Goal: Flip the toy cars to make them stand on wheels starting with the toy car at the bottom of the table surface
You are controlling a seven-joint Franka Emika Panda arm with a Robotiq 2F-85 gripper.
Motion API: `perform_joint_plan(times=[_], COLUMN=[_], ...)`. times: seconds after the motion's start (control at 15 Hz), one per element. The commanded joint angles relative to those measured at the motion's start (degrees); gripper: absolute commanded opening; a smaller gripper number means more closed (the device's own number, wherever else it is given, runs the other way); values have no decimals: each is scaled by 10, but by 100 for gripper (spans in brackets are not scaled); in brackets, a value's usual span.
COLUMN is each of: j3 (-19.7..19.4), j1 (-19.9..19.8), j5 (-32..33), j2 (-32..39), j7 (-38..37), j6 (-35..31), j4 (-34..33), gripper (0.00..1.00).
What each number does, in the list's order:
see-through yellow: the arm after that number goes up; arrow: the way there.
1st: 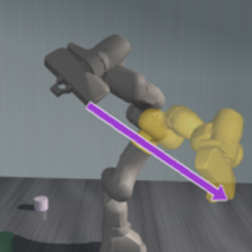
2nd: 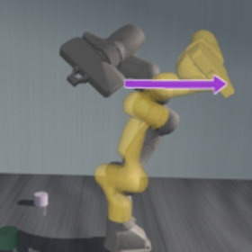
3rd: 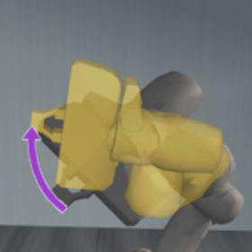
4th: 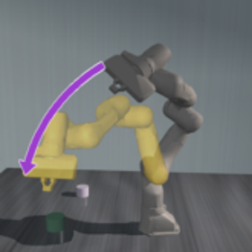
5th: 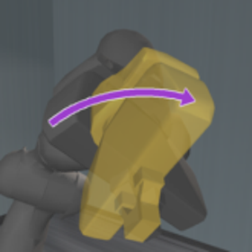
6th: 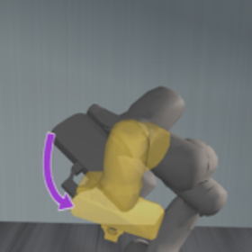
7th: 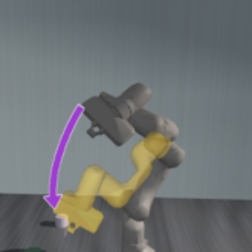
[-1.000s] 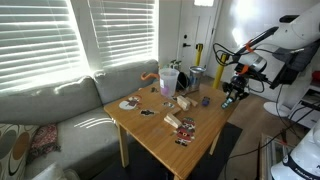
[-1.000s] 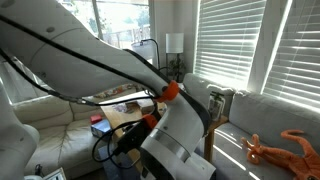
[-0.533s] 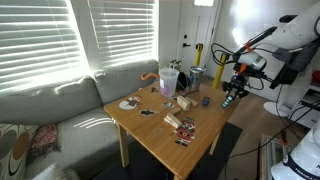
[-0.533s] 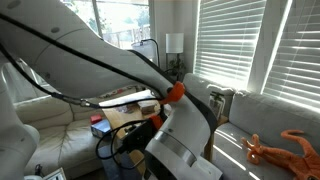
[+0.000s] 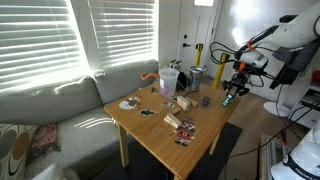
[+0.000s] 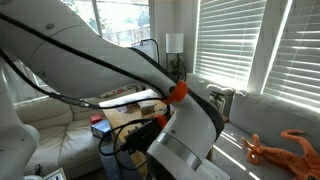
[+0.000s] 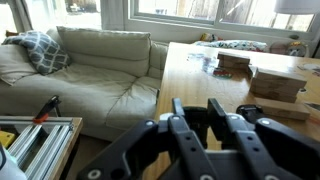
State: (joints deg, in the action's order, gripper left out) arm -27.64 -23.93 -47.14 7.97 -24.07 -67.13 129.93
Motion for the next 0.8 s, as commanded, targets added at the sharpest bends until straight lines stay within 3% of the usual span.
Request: perform_joint_plan(times=[0.0,0.73], j3=[-4,-9], j1=[-7,-7], j5=[10,20], j2=[25,30], j7=[-13,-30], j6=[-16,-78], j4=[-13,-11], gripper=[7,7])
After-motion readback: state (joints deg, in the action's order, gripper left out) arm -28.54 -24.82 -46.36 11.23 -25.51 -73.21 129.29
